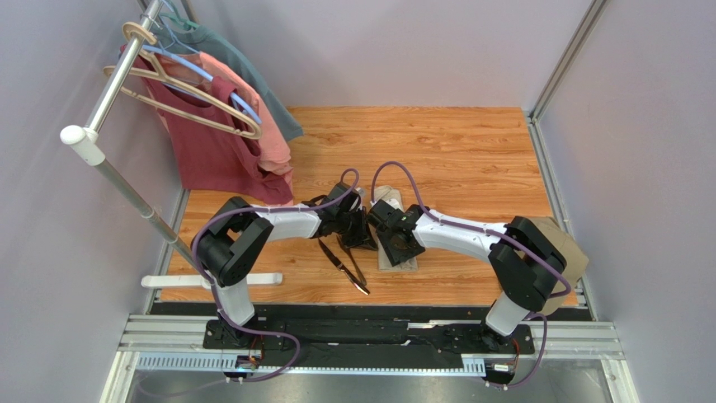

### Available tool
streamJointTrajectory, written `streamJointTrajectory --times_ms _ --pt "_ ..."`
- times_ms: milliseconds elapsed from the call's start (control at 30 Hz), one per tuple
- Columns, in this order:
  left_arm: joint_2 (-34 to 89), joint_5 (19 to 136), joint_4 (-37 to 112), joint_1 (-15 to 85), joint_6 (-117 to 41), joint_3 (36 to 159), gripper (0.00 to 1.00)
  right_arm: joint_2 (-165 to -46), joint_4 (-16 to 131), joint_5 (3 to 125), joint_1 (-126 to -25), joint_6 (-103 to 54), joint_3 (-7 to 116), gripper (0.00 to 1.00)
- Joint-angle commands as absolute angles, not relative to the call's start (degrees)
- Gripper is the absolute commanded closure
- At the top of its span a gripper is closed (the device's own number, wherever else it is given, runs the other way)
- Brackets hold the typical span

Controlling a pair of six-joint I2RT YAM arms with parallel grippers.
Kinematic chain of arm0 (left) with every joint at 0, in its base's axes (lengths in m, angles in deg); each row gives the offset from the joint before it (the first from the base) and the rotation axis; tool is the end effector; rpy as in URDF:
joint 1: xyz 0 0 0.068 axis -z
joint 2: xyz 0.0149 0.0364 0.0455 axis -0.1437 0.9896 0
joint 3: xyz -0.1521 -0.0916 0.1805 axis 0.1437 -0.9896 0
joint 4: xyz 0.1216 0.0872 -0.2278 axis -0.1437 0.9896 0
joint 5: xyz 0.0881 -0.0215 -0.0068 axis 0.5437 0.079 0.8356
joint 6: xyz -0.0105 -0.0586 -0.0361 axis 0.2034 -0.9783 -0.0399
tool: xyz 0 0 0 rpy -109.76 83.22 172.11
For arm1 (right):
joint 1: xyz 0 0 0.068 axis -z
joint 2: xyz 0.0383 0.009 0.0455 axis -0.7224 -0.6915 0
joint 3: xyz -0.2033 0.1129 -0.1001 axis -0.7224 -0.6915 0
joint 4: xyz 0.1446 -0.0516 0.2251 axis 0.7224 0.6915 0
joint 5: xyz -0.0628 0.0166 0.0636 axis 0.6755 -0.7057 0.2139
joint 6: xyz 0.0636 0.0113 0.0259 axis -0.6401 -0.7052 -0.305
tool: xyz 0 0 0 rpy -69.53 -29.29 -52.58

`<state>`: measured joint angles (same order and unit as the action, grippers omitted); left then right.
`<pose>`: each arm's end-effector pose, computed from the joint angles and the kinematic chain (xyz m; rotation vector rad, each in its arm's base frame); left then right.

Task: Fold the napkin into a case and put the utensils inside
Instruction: Smooth out the smaller rectangle-folded napkin at the center of the board.

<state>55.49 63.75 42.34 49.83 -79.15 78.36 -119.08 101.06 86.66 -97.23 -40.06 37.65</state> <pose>0.2578 -0.2571 0.0917 -0.0777 2.7851 -1.0541 0.2036 0.2283 0.1273 -0.6780 2.7643 -0.1518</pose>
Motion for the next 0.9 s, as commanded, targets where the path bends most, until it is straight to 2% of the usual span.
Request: streamJointTrajectory --times_ms 0,67,200,300,600,867 --pt "50.7 66.4 45.4 50.5 -76.7 78.9 1.00 -116.4 101.9 89.9 -97.3 -41.0 39.2 0.56" --pt "50.6 65.8 45.6 50.5 -76.7 79.2 1.00 -116.5 101.9 89.6 -97.3 -41.0 39.2 0.61" --pt "51.3 62.9 43.7 50.9 -77.7 79.9 1.00 -117.2 101.3 88.8 -97.3 -41.0 38.9 0.81" --pt "52.9 61.5 42.3 51.2 -78.4 79.9 1.00 -117.2 100.9 88.2 -97.3 -41.2 38.9 0.90" --pt "56.9 61.1 39.9 52.1 -80.0 79.0 1.00 -116.1 100.8 87.9 -97.2 -41.6 39.1 0.99" --pt "58.7 61.6 37.3 53.7 -82.1 78.5 1.00 -115.6 102.6 84.9 -97.1 -42.3 42.5 1.00"
